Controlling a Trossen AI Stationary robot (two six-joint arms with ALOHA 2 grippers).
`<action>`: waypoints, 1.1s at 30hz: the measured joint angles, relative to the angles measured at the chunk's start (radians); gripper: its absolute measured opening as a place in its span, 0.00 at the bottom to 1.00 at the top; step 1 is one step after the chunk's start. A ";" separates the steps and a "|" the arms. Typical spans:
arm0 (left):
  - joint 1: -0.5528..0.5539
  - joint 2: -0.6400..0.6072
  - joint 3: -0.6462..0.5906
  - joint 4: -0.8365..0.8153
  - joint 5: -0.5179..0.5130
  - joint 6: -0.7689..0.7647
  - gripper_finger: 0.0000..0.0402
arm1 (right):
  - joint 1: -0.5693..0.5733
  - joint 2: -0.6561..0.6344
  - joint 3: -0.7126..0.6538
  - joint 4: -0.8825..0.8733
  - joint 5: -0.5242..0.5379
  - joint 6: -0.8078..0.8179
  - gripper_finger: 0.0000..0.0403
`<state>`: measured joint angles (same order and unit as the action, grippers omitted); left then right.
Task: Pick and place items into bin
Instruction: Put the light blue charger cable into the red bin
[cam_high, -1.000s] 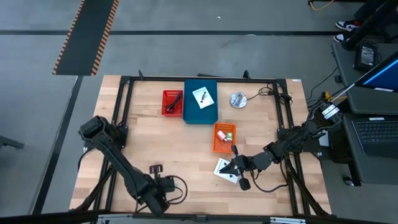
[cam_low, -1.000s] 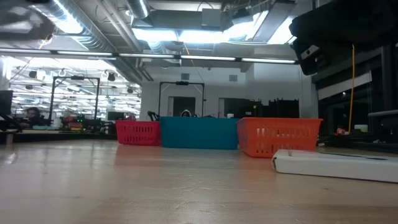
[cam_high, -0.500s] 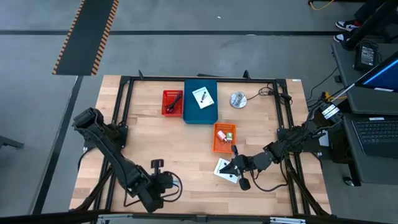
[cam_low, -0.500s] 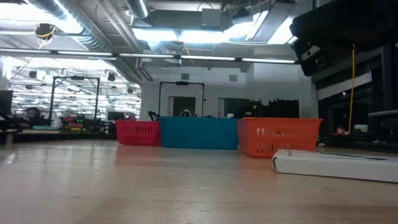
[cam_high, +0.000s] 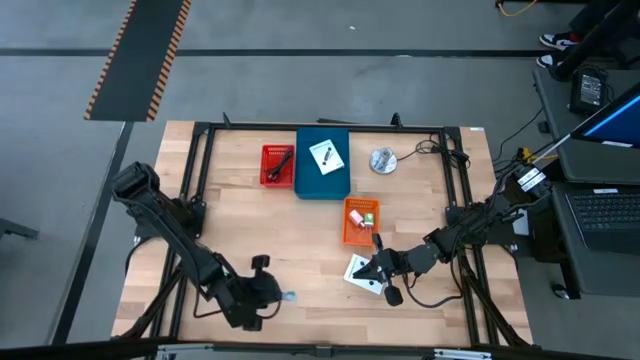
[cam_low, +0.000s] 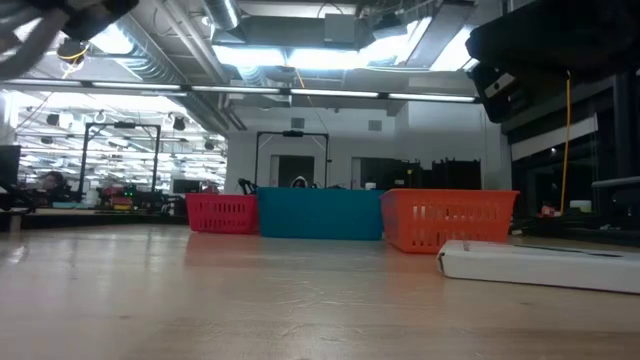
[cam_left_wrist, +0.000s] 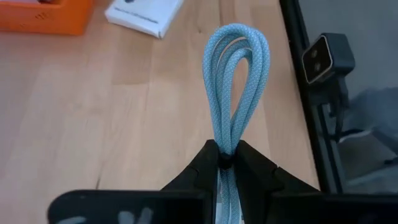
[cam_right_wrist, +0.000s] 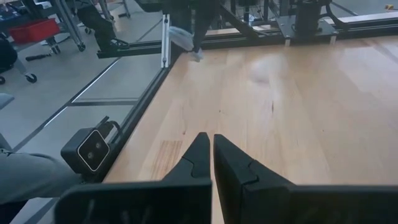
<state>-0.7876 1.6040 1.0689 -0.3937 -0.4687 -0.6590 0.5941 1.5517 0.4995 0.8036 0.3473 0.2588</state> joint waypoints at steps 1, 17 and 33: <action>-0.001 -0.012 -0.021 0.020 -0.010 0.009 0.07 | 0.000 0.000 0.000 0.000 0.000 0.000 0.01; 0.098 -0.157 -0.248 0.144 -0.168 0.149 0.07 | -0.001 0.000 0.000 0.001 0.006 -0.008 0.01; 0.563 -0.310 -0.278 0.136 -0.095 0.398 0.07 | -0.052 0.000 0.000 0.043 0.134 -0.190 0.01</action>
<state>-0.2245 1.2939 0.7914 -0.2572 -0.5633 -0.2609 0.5423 1.5513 0.4995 0.8471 0.4812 0.0687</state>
